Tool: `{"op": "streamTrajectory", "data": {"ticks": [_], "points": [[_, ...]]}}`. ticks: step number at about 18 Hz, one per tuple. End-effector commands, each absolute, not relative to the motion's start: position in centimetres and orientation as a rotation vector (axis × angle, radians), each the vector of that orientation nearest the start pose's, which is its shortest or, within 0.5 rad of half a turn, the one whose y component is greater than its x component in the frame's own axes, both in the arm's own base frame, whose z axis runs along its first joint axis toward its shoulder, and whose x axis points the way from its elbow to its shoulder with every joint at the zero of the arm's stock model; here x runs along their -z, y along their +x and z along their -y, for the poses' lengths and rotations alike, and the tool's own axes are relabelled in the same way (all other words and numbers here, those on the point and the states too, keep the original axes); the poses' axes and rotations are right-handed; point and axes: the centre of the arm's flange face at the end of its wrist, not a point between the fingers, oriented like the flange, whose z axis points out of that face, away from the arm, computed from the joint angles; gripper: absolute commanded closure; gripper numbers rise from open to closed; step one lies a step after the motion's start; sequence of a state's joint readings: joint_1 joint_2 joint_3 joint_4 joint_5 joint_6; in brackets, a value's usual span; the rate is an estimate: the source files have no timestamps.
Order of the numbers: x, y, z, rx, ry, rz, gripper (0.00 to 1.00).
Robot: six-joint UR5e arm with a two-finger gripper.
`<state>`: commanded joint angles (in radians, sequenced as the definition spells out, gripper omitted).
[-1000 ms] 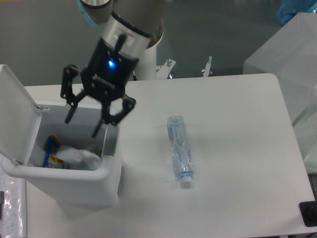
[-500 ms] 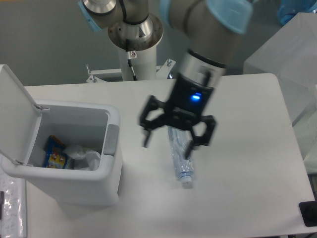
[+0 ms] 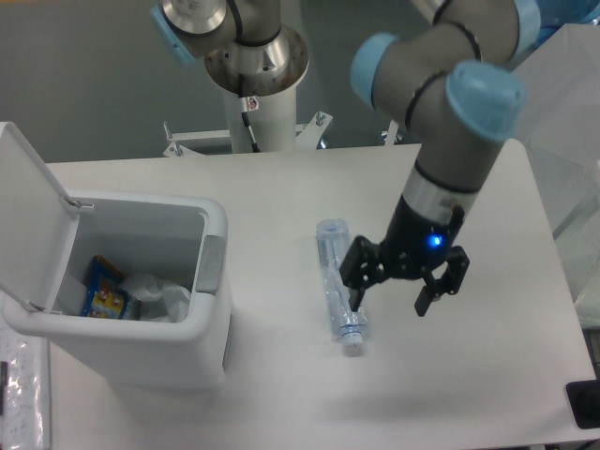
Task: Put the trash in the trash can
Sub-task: 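Move the gripper to the water bottle and reorient the wrist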
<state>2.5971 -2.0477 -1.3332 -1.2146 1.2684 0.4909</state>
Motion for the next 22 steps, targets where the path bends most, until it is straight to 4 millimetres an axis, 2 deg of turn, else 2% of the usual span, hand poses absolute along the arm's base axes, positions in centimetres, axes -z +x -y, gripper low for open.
{"op": "streamTrajectory", "data": {"ticks": [1, 5, 7, 10, 11, 15, 20, 22], "points": [[-35.7, -50.7, -49.7, 0.218, -2.793, 0.742, 0.00], [-31.8, -50.3, -54.0, 0.194, -3.031, 0.704, 0.00], [-30.3, -50.2, -54.9, 0.189, -3.071, 0.693, 0.00], [-27.4, -48.7, -56.8, 0.149, -3.147, 0.669, 0.00], [-27.0, -48.3, -57.2, 0.137, -3.161, 0.663, 0.00], [-26.0, -47.8, -57.0, 0.152, -3.177, 0.666, 0.00], [-23.2, -47.5, -57.5, 0.081, -3.267, 0.643, 0.00], [-22.5, -47.6, -57.7, 0.069, -3.274, 0.684, 0.00]]}}
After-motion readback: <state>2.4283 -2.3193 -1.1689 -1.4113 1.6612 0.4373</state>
